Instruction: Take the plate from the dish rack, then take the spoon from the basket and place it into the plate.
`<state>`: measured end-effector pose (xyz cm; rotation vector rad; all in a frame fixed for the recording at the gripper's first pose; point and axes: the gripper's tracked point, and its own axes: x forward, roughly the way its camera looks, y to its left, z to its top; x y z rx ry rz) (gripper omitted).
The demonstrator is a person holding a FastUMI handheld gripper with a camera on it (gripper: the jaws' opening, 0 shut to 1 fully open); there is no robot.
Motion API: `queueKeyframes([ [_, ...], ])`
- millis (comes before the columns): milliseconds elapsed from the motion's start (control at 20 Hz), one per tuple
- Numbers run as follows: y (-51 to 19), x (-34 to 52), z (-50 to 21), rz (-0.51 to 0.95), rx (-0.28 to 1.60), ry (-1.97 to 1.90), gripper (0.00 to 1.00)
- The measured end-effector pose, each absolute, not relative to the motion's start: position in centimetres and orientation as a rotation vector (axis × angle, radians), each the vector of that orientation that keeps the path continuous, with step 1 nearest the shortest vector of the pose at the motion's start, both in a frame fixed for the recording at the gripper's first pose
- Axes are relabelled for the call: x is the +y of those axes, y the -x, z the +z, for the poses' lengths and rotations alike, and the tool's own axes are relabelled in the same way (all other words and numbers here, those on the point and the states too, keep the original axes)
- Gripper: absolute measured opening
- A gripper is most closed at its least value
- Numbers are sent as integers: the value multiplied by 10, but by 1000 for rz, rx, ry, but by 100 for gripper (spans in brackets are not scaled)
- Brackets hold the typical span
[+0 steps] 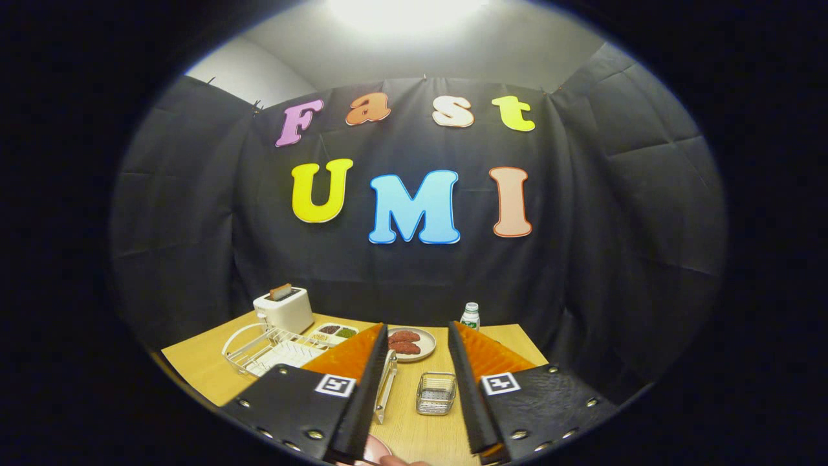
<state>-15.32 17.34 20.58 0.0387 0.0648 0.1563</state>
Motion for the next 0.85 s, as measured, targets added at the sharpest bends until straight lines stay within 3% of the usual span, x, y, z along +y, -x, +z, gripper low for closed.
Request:
queueKeyframes([
  [100, 151, 162, 228, 139, 35, -38, 88],
  [150, 150, 160, 240, 137, 11, -40, 99],
  [350, 155, 157, 283, 144, -67, -55, 99],
  [850, 153, 139, 297, 131, -76, -42, 99],
])
